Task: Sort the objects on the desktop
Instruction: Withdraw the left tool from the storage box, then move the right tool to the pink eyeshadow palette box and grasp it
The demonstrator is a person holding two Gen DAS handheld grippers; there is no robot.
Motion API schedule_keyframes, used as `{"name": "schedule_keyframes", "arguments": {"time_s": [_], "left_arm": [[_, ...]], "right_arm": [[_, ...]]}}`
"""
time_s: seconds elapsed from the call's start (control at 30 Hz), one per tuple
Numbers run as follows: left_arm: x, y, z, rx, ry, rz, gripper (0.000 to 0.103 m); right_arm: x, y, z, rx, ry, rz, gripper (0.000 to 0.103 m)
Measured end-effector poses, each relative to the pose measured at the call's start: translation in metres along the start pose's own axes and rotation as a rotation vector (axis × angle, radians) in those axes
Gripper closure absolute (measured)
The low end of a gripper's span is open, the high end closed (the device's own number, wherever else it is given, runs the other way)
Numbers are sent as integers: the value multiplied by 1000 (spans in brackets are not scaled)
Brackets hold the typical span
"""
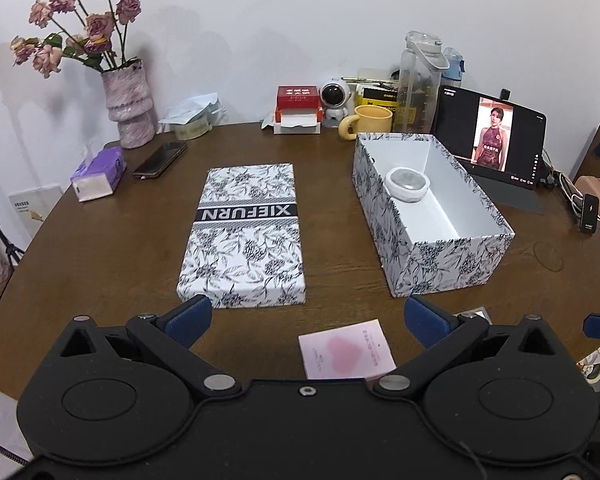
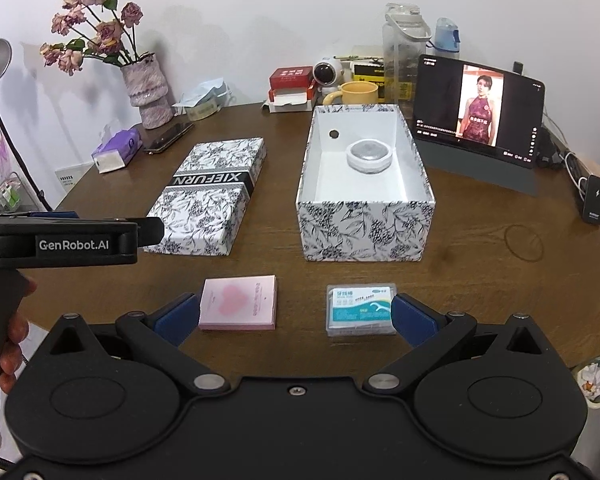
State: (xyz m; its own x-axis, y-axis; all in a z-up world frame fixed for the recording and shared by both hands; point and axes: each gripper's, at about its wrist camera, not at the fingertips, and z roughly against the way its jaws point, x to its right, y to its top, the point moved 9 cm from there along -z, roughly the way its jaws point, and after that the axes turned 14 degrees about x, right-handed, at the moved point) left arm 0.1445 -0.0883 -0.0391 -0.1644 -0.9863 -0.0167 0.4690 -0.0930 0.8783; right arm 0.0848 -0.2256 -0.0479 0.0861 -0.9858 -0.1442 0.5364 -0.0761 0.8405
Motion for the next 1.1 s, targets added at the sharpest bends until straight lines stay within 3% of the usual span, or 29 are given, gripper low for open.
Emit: {"name": "schedule_keyframes", "arguments": {"time_s": [0.3, 1.1], "left_arm": [[-7, -8, 6, -9, 27, -1, 0], [-11, -25, -11, -82, 16, -1, 0]], "right_arm": [[-5, -7, -1, -18, 18, 12, 0], [-7, -16, -18, -59, 44, 39, 0]]}}
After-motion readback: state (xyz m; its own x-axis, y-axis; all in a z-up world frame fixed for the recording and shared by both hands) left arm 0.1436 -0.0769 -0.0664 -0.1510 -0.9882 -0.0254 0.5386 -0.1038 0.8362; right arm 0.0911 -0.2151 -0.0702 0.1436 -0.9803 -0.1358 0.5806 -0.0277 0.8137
